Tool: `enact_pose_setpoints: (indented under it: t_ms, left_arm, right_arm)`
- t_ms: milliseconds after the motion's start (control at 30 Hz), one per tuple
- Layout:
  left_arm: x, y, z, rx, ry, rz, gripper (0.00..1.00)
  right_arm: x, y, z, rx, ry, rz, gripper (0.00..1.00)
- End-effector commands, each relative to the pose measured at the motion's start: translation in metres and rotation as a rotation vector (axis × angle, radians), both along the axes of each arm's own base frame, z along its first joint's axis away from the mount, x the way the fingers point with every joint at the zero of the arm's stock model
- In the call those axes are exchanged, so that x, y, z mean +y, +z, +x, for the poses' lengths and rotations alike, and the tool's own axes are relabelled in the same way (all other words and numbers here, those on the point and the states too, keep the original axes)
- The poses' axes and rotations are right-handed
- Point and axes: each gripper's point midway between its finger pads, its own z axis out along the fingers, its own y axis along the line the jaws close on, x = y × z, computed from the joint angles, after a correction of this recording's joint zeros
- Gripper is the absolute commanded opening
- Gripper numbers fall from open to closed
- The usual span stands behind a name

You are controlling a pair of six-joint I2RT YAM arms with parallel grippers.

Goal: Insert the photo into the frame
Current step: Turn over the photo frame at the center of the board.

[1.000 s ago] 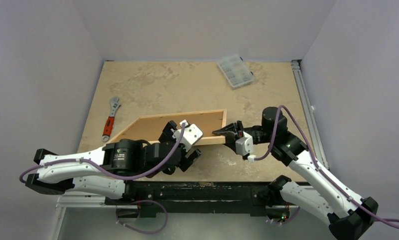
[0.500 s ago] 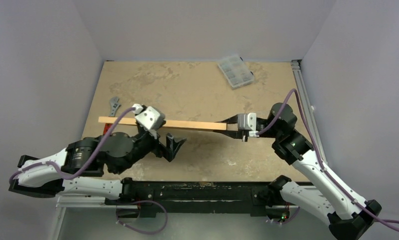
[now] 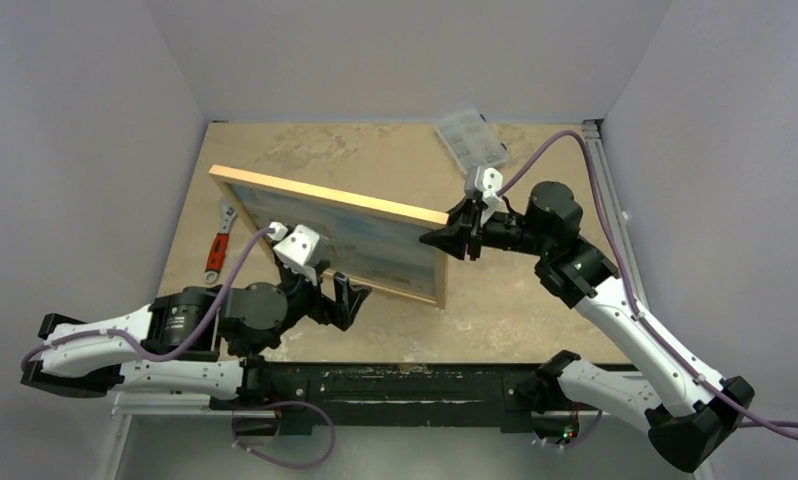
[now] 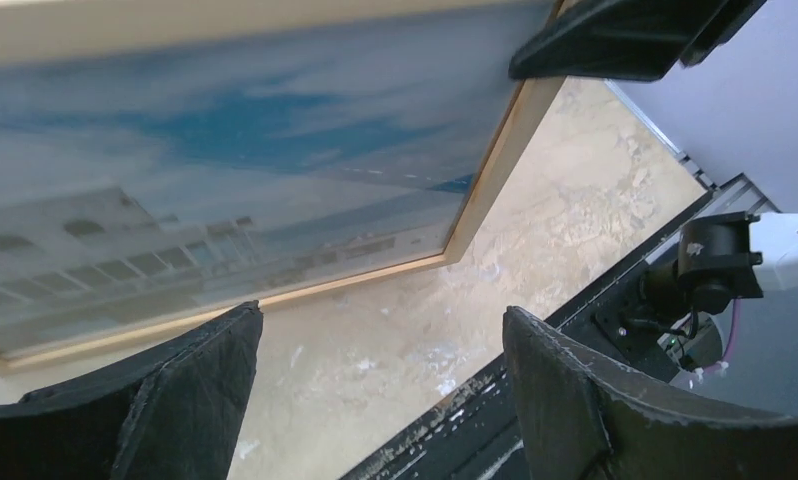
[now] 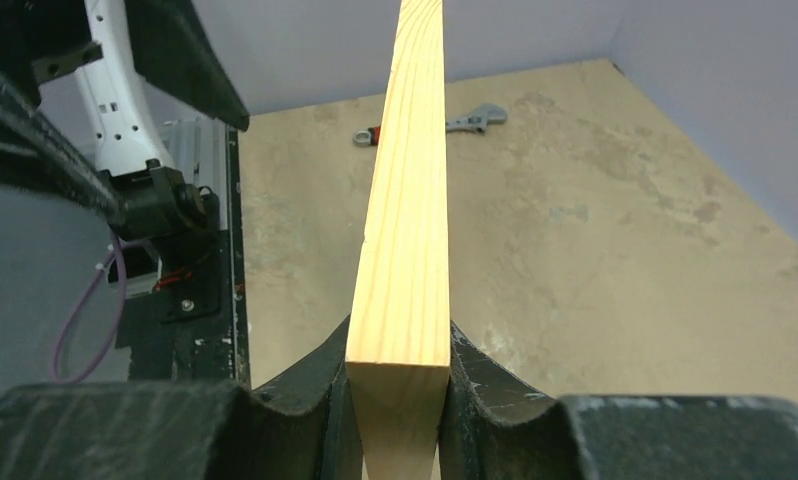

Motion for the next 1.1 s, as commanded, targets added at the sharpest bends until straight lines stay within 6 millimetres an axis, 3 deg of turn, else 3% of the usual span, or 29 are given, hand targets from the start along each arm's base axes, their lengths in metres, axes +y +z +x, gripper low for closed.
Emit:
enact_pose_setpoints:
  t_ms: [0, 333, 467, 633, 833, 1000, 1067]
  left_arm:
    - [-0.005, -0.025, 0.001, 0.077, 0.063, 0.011, 0.87]
    - [-0.022, -0.078, 0.005, 0.216, 0.145, 0.111, 0.89]
    - [-0.028, -0.099, 0.012, 0.297, 0.169, 0.142, 0.9]
    - [-0.036, -0.121, 0.015, 0.358, 0.169, 0.166, 0.94]
    - [-0.042, -0.141, 0.017, 0.421, 0.17, 0.182, 0.95]
    - [-0.047, -0.153, 0.02, 0.469, 0.169, 0.177, 0.95]
    - [-0.049, -0.158, 0.021, 0.484, 0.166, 0.177, 0.95]
  right_arm:
    - [-0.006, -0.003, 0.005, 0.194, -0.071, 0.029, 0.0]
    - [-0.049, -0.056, 0.038, 0.487, -0.223, 0.067, 0.0]
    - [-0.059, -0.087, 0.043, 0.576, -0.263, 0.041, 0.0]
    - [-0.086, -0.129, 0.063, 0.694, -0.434, 0.052, 0.0]
    - [-0.118, -0.188, 0.087, 0.854, -0.664, 0.013, 0.0]
    - [-0.13, -0.232, 0.091, 0.954, -0.746, -0.076, 0.0]
    - [-0.137, -0.251, 0.093, 0.977, -0.784, -0.128, 0.09]
